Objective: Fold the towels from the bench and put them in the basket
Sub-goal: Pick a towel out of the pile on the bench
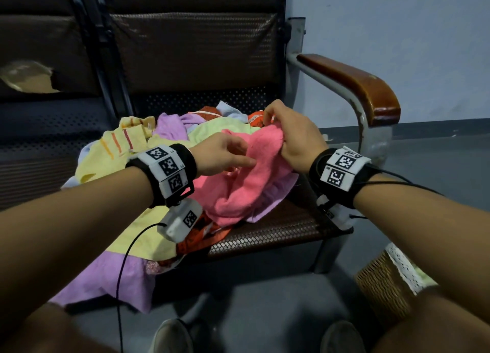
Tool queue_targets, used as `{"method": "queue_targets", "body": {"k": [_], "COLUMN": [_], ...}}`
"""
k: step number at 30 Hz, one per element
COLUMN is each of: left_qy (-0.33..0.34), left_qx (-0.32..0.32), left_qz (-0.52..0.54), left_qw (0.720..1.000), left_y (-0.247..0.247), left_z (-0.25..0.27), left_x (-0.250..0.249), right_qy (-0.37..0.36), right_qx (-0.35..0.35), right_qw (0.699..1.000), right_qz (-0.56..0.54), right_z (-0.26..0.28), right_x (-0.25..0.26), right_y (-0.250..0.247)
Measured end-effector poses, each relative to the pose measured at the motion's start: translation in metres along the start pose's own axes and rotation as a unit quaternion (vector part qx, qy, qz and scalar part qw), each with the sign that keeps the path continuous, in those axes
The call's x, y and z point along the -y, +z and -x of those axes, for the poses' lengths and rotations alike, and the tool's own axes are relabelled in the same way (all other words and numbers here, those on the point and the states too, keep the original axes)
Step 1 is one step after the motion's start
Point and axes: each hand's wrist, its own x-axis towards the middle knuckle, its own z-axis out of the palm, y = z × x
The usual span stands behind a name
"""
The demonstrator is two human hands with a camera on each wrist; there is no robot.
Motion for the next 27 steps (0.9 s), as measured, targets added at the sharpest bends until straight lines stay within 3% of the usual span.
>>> {"method": "queue_targets", "body": {"k": [3,6,9,11,14,20,22,24,27], "left_qy": [0.011,0.026,0.020,0.031,0.063,0.029,0.013,-0.004,-0.030], "left_qx": [-0.047,-0.125,-0.137,-0.138,-0.138,-0.072,-0.119,-0.217,-0.355], "left_qz": [-0.009,-0.075,-0.078,-0.129,-0.202,-0.054,-0.014,0.024,-0.025], "left_qw": [0.999,0.989,0.987,0.982,0.968,0.995,0.993,0.976,0.934], "left_y": [-0.002,-0.013,-0.021,-0.022,-0.016,-0.004,-0.004,-0.011,-0.027], "left_z": [-0.005,-0.009,-0.009,-0.007,-0.003,-0.005,-0.010,-0.015,-0.018], "left_x": [0.000,0.005,0.014,0.016,0.014,-0.002,-0.007,-0.012,-0.019], "right_qy": [0.012,0.028,0.057,0.090,0.045,-0.020,-0.019,-0.004,0.049], "right_qx": [0.022,0.099,0.200,0.220,0.145,-0.047,-0.058,-0.029,0.142], "right_qw": [1.000,0.994,0.978,0.970,0.987,0.998,0.997,0.999,0.986], "right_qz": [0.012,0.023,0.000,-0.055,-0.047,-0.045,-0.036,-0.023,0.071], "right_z": [-0.002,-0.001,0.002,0.004,0.005,-0.001,-0.002,-0.002,0.001], "right_x": [0.001,0.001,0.001,-0.001,0.000,0.008,0.007,0.002,-0.005], "right_y": [-0.001,-0.006,-0.005,-0.004,-0.002,-0.008,-0.010,-0.010,-0.007]}}
